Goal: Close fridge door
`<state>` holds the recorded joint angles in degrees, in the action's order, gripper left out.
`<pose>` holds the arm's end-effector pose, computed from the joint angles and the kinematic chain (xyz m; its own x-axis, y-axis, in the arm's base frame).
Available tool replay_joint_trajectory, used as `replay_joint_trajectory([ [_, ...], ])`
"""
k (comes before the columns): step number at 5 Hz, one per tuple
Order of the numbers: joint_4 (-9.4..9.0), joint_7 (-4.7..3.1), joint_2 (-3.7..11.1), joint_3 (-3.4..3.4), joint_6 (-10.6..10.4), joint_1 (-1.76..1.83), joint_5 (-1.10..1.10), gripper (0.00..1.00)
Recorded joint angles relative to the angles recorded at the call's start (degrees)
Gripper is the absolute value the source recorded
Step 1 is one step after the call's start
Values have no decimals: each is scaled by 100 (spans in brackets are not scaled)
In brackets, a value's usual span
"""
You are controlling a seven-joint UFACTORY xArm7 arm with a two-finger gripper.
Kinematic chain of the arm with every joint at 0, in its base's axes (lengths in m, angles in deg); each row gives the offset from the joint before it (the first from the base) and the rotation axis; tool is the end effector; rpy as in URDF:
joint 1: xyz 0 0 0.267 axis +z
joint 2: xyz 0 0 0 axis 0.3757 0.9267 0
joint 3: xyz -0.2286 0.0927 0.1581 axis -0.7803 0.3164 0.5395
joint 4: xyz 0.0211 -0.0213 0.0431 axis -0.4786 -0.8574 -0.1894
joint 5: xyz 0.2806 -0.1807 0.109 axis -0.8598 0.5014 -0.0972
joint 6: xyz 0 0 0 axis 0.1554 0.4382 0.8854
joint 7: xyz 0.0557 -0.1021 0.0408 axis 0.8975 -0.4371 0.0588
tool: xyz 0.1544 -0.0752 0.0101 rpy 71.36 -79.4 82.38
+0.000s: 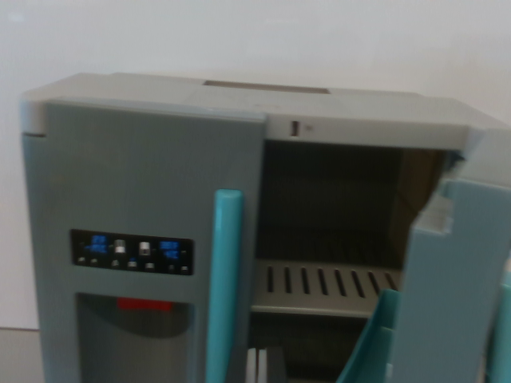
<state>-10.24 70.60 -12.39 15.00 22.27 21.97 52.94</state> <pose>0.3497 0.0113 0.5313 0.3176 0.0851 0.9444 0.0184 -0.9963 0.0836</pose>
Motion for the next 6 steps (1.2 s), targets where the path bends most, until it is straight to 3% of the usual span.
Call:
replay_joint_trajectory([
  [1,0,0,1,-100,0,-2,0,100],
  [2,0,0,1,-100,0,-2,0,100],
  [3,0,0,23,-335,0,-3,0,100],
  [4,0,0,23,-335,0,-3,0,100],
  [5,0,0,82,-629,0,-3,0,100],
  [6,0,0,82,-629,0,-3,0,100],
])
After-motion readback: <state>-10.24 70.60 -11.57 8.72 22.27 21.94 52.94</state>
